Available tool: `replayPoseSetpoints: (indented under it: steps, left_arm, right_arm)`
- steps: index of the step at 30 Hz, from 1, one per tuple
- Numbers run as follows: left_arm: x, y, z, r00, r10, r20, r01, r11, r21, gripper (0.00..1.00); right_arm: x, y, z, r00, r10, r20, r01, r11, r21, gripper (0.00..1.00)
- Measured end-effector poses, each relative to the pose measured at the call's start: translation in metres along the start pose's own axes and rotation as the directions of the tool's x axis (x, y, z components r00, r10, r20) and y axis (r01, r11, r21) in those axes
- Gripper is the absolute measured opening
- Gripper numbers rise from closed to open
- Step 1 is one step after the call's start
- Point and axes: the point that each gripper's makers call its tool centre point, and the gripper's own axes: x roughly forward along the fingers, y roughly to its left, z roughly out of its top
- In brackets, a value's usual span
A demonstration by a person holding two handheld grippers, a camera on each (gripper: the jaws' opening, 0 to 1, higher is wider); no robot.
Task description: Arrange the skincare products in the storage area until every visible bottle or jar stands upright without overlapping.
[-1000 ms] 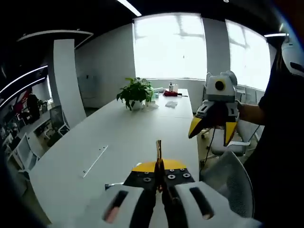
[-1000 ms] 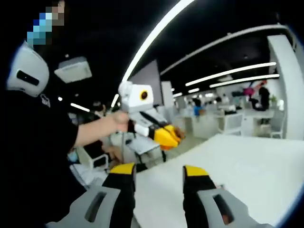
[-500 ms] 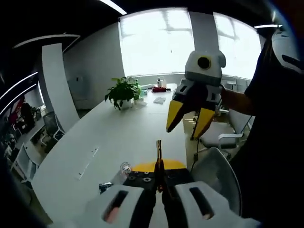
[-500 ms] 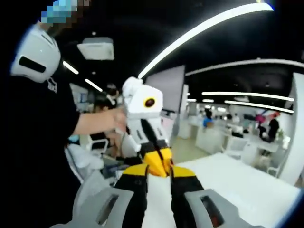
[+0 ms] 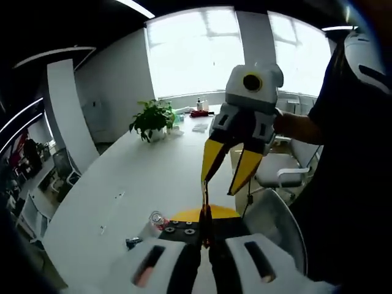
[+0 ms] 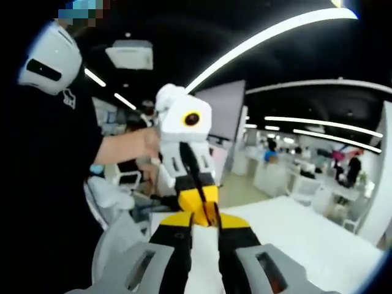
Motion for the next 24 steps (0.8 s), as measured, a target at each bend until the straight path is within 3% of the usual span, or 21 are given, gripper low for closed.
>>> replayPoseSetpoints:
  steps: [8,9,14,24]
  left_arm:
    - [0.004,-0.007,-0.002,0.999,-0.039,-0.016,0.039,0.999,-0.026,0.07]
    - [0.004,-0.008,-0.003,0.998,-0.052,-0.021,0.051,0.998,-0.037,0.07]
    - [0.005,-0.012,-0.007,0.995,-0.088,-0.038,0.085,0.994,-0.068,0.07]
    - [0.004,-0.006,-0.009,0.997,-0.072,0.000,0.072,0.994,-0.082,0.08]
  right_arm:
    - [-0.001,-0.006,-0.004,0.999,0.011,-0.037,-0.013,0.998,-0.059,0.00]
    - [-0.001,-0.006,-0.005,0.998,0.027,-0.055,-0.032,0.995,-0.094,0.00]
    - [0.002,-0.002,-0.008,0.993,0.082,-0.087,-0.091,0.989,-0.114,0.00]
    - [0.005,-0.005,-0.008,0.995,0.101,-0.026,-0.103,0.990,-0.091,0.00]
